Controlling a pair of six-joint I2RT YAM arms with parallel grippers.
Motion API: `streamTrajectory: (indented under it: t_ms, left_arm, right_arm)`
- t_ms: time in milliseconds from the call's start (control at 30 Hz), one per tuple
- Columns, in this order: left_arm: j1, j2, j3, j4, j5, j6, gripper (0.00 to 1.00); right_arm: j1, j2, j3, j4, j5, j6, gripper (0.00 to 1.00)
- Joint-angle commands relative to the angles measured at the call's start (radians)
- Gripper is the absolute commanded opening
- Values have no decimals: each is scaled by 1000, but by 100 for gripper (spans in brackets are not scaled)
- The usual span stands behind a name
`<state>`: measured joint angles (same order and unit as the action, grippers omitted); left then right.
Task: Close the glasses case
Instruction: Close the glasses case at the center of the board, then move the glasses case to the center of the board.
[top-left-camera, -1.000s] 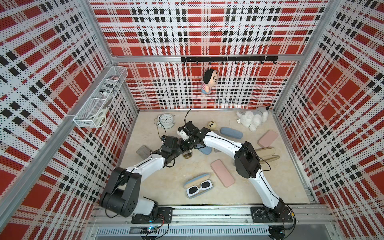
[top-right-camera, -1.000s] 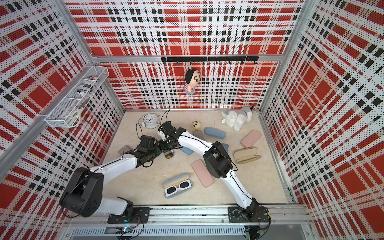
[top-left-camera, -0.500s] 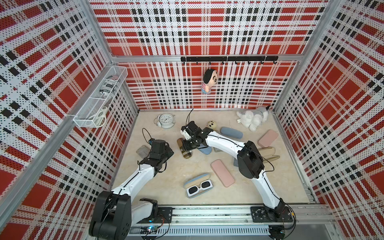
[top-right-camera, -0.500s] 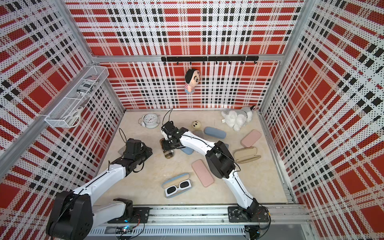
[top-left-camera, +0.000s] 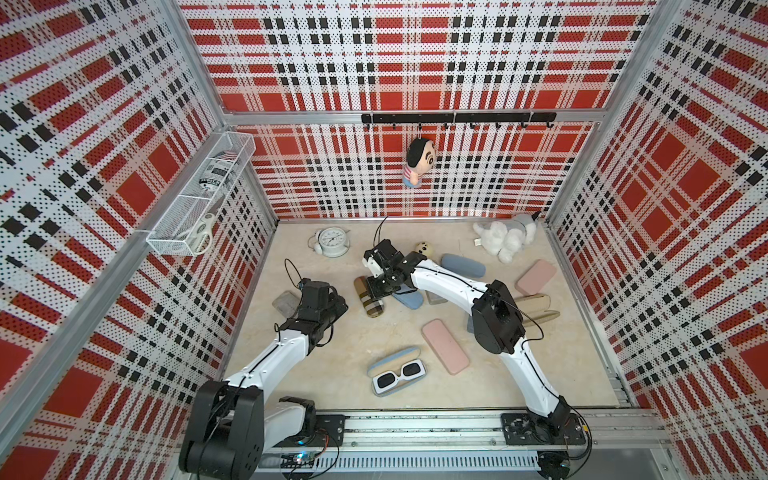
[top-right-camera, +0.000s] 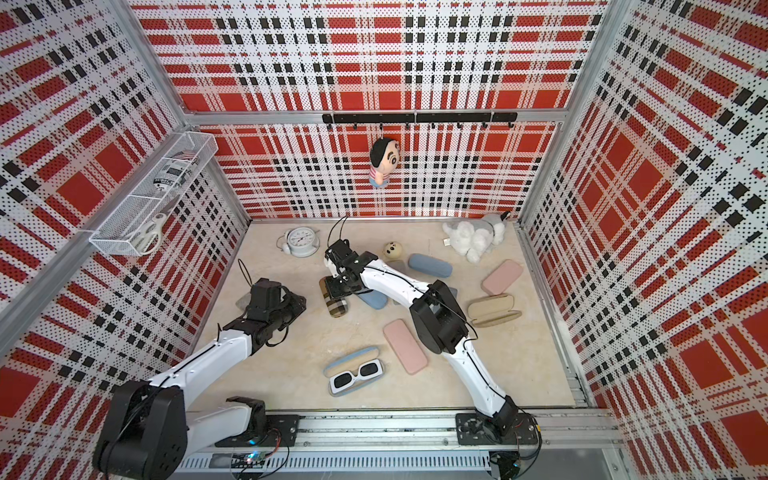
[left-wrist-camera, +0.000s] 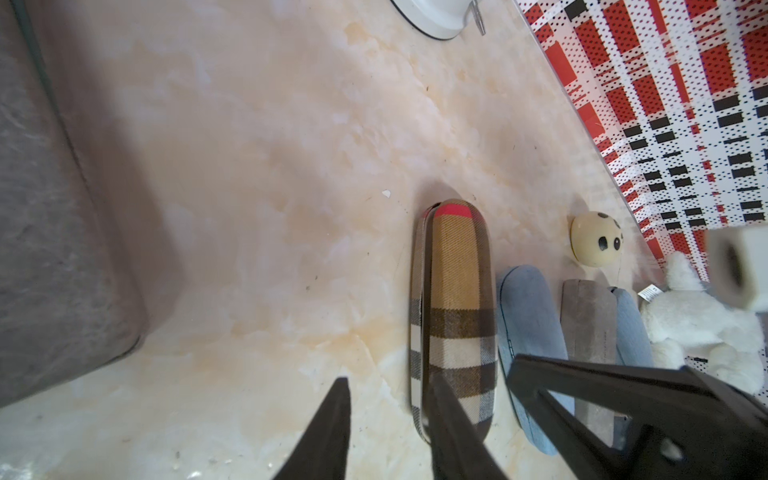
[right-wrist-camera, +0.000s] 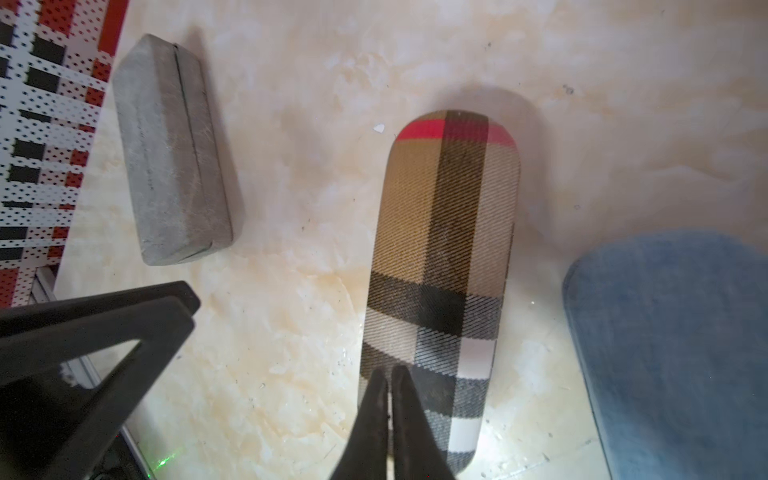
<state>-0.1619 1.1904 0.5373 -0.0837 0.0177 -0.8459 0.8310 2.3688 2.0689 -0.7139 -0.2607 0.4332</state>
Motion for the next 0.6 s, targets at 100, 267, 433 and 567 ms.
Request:
streamTrajectory:
  t_ms: [100, 267, 433, 567]
  left_arm:
    - [10, 29, -13, 53, 23, 0, 34]
    - [6, 51, -9, 77, 35, -5, 34]
    - [-17, 87, -15, 153, 69, -4, 47]
    - [-41, 148, -34, 287, 135, -21, 63]
  right_arm:
    - [5, 64, -9, -56, -5, -21, 9]
    - [3, 61, -19, -53, 12, -21, 9]
    - [3, 21, -43, -16, 13, -14, 19]
    - [3, -51, -86, 29, 37, -2, 34]
